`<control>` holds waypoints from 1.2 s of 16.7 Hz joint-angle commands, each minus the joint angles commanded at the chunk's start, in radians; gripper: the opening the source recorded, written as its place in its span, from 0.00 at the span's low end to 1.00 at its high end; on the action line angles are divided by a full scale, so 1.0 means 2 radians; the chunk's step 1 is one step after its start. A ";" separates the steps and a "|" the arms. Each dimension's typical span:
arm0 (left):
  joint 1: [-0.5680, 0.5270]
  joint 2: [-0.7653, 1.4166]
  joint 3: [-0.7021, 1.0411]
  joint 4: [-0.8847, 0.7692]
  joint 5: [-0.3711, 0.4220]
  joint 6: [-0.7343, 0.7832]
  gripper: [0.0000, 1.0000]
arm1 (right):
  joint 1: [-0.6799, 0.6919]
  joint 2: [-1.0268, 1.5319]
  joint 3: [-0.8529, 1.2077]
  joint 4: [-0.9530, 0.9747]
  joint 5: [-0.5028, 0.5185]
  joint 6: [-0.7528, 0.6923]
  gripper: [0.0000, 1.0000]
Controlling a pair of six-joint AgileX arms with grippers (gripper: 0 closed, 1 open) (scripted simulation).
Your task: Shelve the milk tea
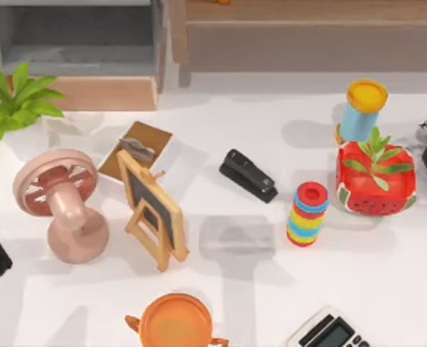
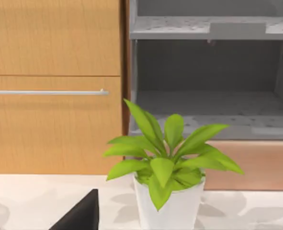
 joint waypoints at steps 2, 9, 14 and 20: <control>0.000 0.000 0.000 0.000 0.000 0.000 1.00 | 0.019 0.010 0.032 -0.022 0.019 0.000 1.00; 0.000 0.000 0.000 0.000 0.000 0.000 1.00 | 0.029 0.015 0.048 -0.034 0.030 -0.001 0.92; 0.000 0.000 0.000 0.000 0.000 0.000 1.00 | 0.029 0.015 0.048 -0.034 0.030 -0.001 0.55; 0.000 0.000 0.000 0.000 0.000 0.000 1.00 | 0.029 0.015 0.048 -0.034 0.030 -0.001 0.10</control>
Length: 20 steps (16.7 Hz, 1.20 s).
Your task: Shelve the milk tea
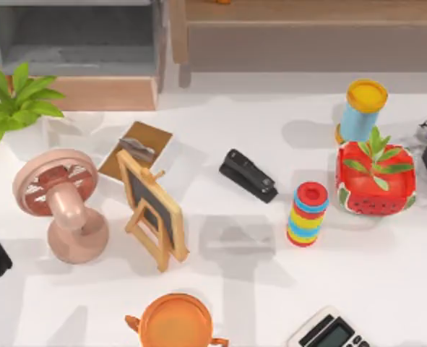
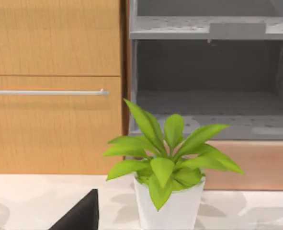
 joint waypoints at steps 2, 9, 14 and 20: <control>0.000 0.000 0.000 0.000 0.000 0.000 1.00 | 0.000 0.000 0.000 0.000 0.000 0.000 0.00; 0.000 0.000 0.000 0.000 0.000 0.000 1.00 | 0.000 0.000 0.000 0.000 0.000 0.000 0.00; 0.000 0.000 0.000 0.000 0.000 0.000 1.00 | -0.001 -0.011 -0.001 -0.010 0.000 0.001 0.00; 0.000 0.000 0.000 0.000 0.000 0.000 1.00 | -0.001 -0.019 -0.001 -0.018 -0.001 0.002 0.00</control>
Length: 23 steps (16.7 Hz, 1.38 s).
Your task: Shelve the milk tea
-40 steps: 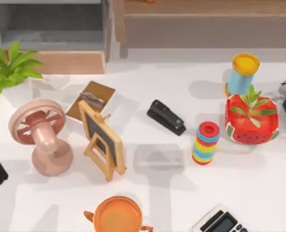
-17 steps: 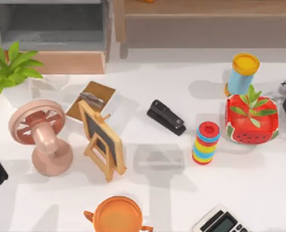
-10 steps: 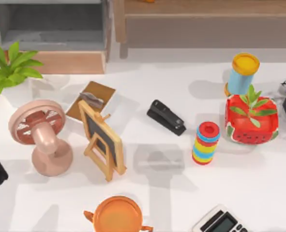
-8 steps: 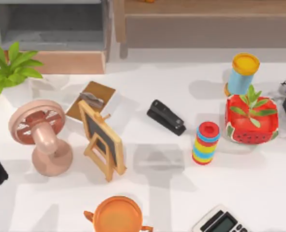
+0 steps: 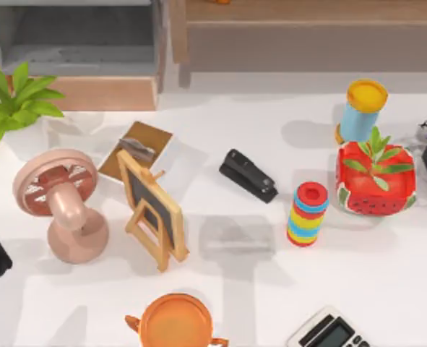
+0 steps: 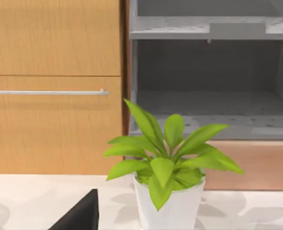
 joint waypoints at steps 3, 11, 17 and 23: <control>0.000 0.000 0.000 0.000 0.000 0.000 1.00 | -0.001 -0.012 0.010 0.006 0.006 -0.005 0.00; 0.000 0.000 0.000 0.000 0.000 0.000 1.00 | 0.009 -0.090 0.045 -0.041 0.076 -0.053 0.00; 0.000 0.000 0.000 0.000 0.000 0.000 1.00 | 0.045 -0.140 0.082 -0.154 0.134 -0.071 0.00; 0.000 0.000 0.000 0.000 0.000 0.000 1.00 | 0.112 -0.176 0.162 -0.290 0.165 -0.054 0.00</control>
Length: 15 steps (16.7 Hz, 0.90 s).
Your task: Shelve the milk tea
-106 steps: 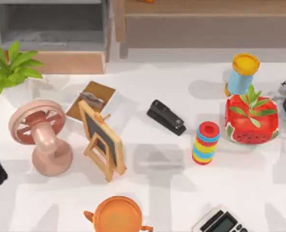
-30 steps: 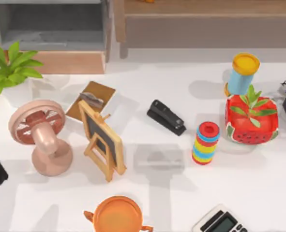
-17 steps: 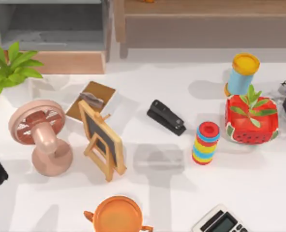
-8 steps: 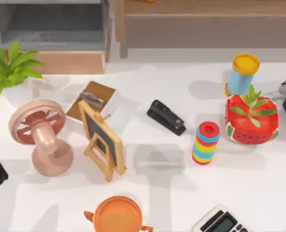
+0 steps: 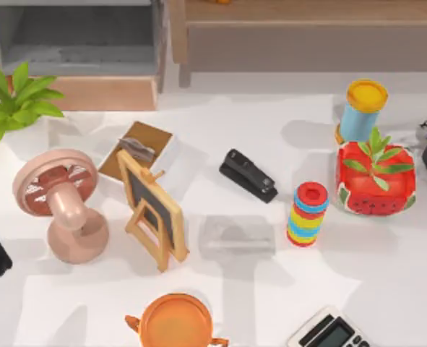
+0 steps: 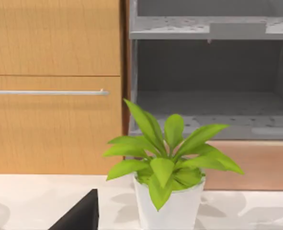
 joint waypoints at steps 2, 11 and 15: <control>0.000 0.000 0.000 0.000 0.000 0.000 1.00 | 0.024 -0.003 0.027 -0.046 0.004 0.012 0.00; 0.000 0.000 0.000 0.000 0.000 0.000 1.00 | 0.069 0.002 0.112 -0.157 0.012 0.055 0.00; 0.000 0.000 0.000 0.000 0.000 0.000 1.00 | 0.066 0.000 0.110 -0.157 0.011 0.055 0.00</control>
